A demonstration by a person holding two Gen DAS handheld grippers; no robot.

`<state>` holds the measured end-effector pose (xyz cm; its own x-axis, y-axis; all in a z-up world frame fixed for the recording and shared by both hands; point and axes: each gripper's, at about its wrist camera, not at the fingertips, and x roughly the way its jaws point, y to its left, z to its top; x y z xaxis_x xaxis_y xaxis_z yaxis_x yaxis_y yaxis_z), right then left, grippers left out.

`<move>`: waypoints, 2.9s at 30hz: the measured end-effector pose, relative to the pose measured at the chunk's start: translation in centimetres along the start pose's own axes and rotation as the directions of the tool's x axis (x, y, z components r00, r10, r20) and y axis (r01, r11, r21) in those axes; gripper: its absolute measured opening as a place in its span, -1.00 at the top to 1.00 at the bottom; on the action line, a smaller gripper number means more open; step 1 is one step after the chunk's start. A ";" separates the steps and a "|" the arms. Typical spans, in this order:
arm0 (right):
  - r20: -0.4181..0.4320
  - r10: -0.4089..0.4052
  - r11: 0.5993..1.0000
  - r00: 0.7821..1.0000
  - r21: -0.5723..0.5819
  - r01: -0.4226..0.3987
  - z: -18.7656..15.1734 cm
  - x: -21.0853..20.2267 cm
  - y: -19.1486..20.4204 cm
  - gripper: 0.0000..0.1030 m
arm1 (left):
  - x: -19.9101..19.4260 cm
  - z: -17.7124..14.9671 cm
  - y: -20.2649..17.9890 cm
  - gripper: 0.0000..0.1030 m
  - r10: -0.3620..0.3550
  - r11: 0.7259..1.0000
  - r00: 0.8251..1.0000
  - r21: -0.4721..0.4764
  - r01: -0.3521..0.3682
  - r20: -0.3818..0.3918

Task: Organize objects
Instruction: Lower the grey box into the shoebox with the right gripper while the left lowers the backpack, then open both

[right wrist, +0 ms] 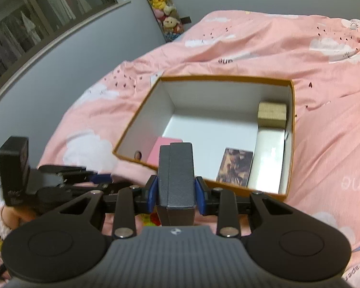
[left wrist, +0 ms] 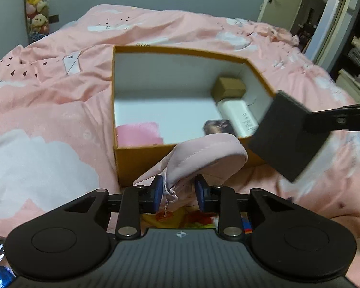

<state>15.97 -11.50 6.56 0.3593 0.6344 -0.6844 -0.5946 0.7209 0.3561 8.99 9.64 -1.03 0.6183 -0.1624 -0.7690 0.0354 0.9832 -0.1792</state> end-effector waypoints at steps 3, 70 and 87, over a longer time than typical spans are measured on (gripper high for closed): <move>0.038 0.011 0.999 0.999 0.032 -0.012 1.1 -0.4 -0.6 0.33 | -1.8 1.5 -0.3 0.38 -0.039 0.999 0.999 -0.011 0.039 0.002; -0.346 -0.042 0.991 0.937 0.107 0.084 3.4 18.6 -5.1 0.27 | 10.4 11.9 4.9 0.44 0.117 0.956 0.904 -0.199 -0.214 -0.411; -0.367 -0.051 0.991 0.929 0.095 0.092 2.9 18.6 -5.4 0.32 | 10.4 11.2 2.6 0.49 0.264 0.962 0.885 0.034 -0.272 -0.383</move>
<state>27.98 -2.78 -6.23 0.0996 0.4501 -0.8874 -0.4881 0.7993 0.3506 24.31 11.43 -2.68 0.2557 0.0839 -0.9631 -0.1077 0.9925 0.0579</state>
